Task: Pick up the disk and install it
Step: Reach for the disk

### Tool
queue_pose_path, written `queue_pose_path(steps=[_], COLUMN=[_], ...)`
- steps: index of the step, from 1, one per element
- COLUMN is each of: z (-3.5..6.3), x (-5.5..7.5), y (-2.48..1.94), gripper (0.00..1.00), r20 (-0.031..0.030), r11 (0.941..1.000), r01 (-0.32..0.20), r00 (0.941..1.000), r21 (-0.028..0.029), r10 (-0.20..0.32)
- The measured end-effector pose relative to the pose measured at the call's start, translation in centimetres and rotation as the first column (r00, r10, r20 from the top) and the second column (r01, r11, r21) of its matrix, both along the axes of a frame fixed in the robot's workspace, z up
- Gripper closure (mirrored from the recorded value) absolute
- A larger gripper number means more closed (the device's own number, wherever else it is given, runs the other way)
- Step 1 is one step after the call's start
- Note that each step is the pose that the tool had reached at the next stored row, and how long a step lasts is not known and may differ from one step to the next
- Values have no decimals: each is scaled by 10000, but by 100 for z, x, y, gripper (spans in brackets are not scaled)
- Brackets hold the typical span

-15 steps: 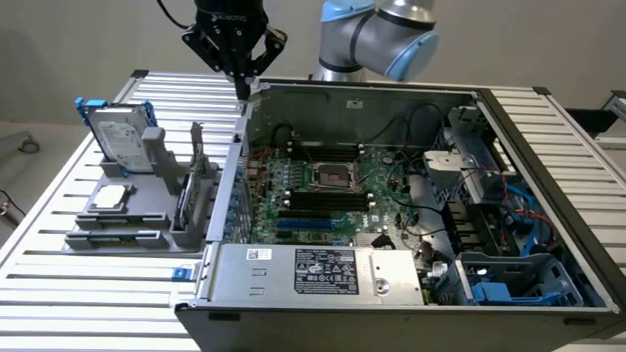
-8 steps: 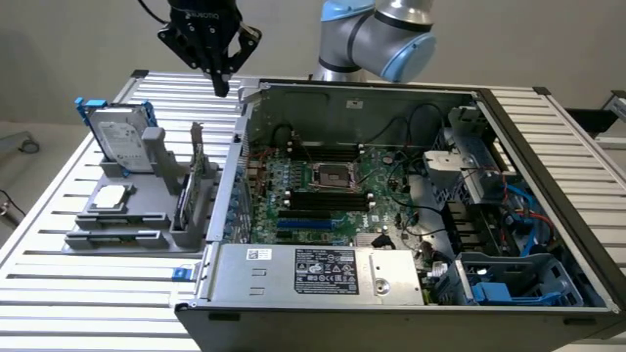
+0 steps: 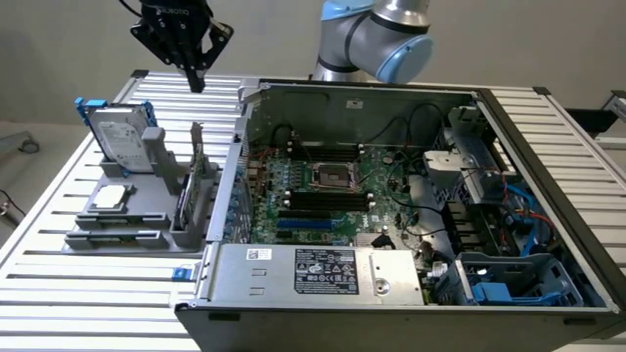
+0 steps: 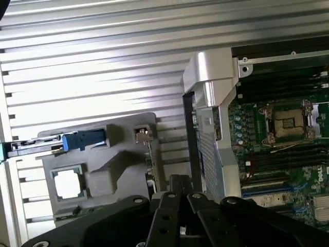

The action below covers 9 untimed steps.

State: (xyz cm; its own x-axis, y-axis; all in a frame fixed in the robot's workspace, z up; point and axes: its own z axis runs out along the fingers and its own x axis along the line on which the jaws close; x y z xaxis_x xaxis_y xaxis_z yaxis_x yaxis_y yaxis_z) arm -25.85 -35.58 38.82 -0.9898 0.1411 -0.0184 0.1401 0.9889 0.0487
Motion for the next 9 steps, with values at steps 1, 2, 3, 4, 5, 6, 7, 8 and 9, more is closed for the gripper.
queue_pose_path(steps=[1, 2, 3, 4, 5, 6, 7, 8, 9], z=[0, -1, -1, -2, -3, -3, -3, -3, -4], x=[-47, -94, -139, -184, -227, -273, -319, -365, -410], y=[12, 24, 36, 48, 58, 70, 82, 94, 106], gripper=[89, 89, 89, 89, 89, 89, 89, 89, 89], r20=[-2, -2, -4, -5, -6, -7, -9, -12, -12], r11=[10000, 10000, 10000, 10000, 10000, 10000, 10000, 10000, 10000], r01=[0, -1, -1, 0, -1, -2, -1, 0, -1], r00=[10000, 10000, 10000, 10000, 10000, 10000, 10000, 10000, 10000], r21=[0, 0, 0, 0, 0, 0, 0, 0, 0], r10=[0, 1, 1, 0, 1, 2, 1, 0, 1])
